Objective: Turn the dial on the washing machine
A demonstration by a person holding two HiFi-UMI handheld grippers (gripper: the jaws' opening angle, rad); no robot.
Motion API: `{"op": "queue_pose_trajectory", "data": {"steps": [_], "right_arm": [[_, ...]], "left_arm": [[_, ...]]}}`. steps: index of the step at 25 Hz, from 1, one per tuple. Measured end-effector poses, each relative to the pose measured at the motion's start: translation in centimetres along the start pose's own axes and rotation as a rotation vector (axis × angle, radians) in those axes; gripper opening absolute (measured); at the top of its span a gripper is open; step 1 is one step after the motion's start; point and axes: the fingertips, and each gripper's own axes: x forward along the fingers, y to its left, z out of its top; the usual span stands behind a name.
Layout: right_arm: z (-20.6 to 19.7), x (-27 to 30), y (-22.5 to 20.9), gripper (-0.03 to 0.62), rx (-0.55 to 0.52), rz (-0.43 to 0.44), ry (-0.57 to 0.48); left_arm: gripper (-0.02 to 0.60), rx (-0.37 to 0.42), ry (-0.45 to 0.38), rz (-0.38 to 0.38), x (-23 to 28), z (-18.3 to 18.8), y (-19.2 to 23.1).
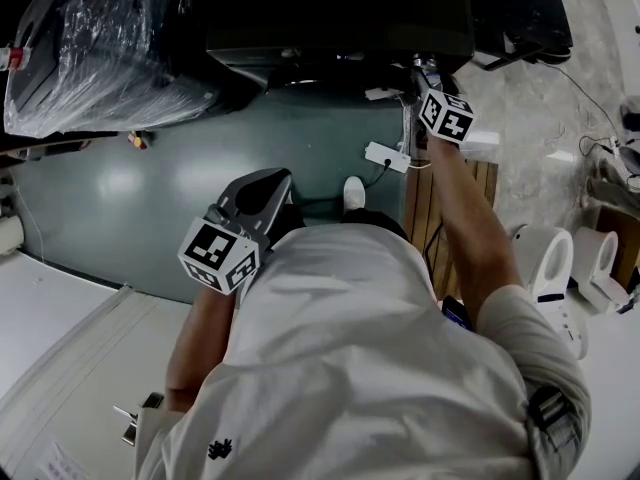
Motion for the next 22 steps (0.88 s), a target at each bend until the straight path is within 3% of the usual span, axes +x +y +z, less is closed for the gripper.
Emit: {"op": "queue_pose_trajectory", "data": {"steps": [6,10,22], "right_arm": [[-0.3,-0.4,1.1,0.259,-0.252,-0.045,0.021],[-0.4,0.1,1.4,0.259,-0.351,-0.073,0.039],[-0.3,0.9,0.8,0.256,-0.278,-0.123,0.067]], "left_arm": [[0.057,0.006,-0.007,-0.012,0.0,0.3,-0.3],[0.057,0.008,-0.01,-0.007,-0.2,0.1,-0.5],[0.057,-0.014,-0.013,0.026,-1.6,-0.7,-0.4]]}}
